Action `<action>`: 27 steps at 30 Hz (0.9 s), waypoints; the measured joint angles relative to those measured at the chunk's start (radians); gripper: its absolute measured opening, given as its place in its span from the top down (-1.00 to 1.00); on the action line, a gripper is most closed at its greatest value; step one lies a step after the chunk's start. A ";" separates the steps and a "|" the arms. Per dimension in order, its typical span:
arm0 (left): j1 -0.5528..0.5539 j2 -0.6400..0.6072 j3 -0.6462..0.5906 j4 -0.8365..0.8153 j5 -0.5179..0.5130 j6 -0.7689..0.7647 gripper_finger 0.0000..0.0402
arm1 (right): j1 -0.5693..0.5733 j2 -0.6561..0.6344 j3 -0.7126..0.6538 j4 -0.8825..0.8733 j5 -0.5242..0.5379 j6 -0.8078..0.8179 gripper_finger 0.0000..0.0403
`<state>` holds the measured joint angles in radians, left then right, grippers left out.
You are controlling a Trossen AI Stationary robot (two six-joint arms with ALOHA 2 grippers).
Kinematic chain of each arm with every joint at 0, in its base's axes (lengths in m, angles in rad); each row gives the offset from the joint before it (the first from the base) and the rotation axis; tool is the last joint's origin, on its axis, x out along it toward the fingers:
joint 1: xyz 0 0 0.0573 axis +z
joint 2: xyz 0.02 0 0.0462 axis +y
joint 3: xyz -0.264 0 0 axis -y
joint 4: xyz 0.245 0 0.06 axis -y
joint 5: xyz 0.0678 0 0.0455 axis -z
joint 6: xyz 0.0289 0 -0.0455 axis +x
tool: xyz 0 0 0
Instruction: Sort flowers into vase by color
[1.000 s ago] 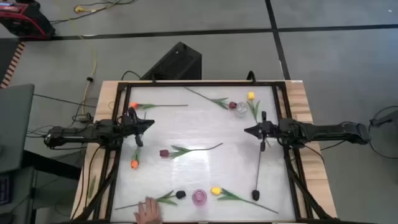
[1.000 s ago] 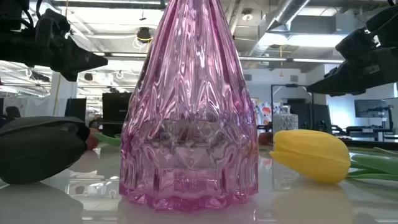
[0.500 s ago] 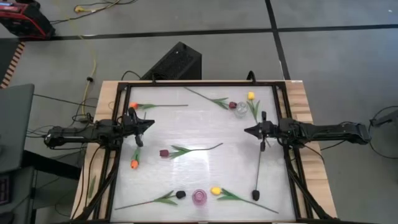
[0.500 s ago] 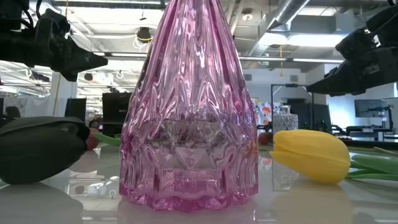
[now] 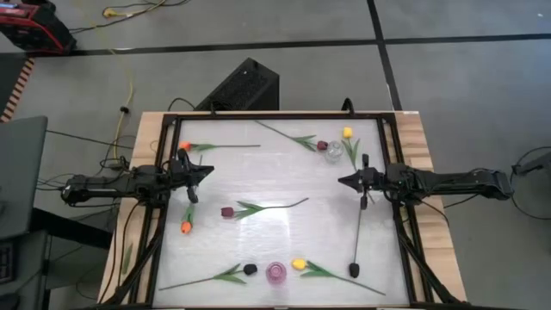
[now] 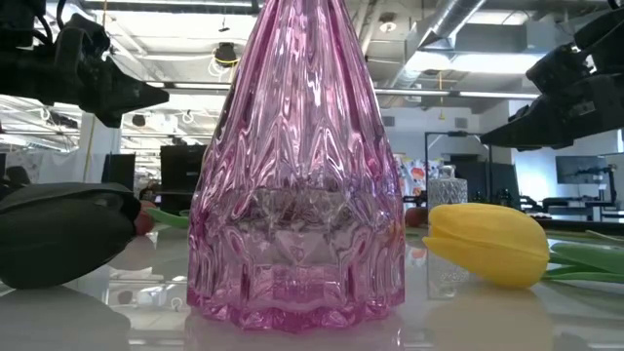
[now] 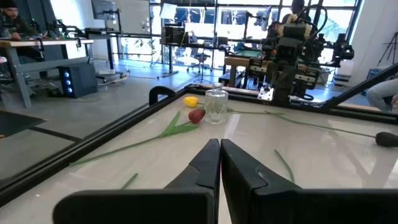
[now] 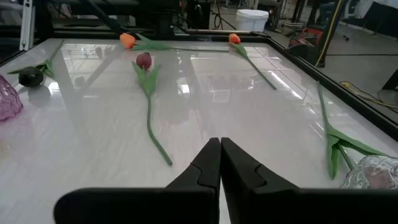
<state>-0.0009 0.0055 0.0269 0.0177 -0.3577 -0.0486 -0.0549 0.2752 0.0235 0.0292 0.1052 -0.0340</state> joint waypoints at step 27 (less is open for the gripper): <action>0.000 0.000 0.000 0.000 0.000 0.000 0.99 | 0.000 0.000 0.000 0.049 0.000 -0.002 0.81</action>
<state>-0.0010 0.0059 0.0269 0.0181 -0.3577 -0.0489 -0.0551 0.2752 0.0235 0.0781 0.1055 -0.0359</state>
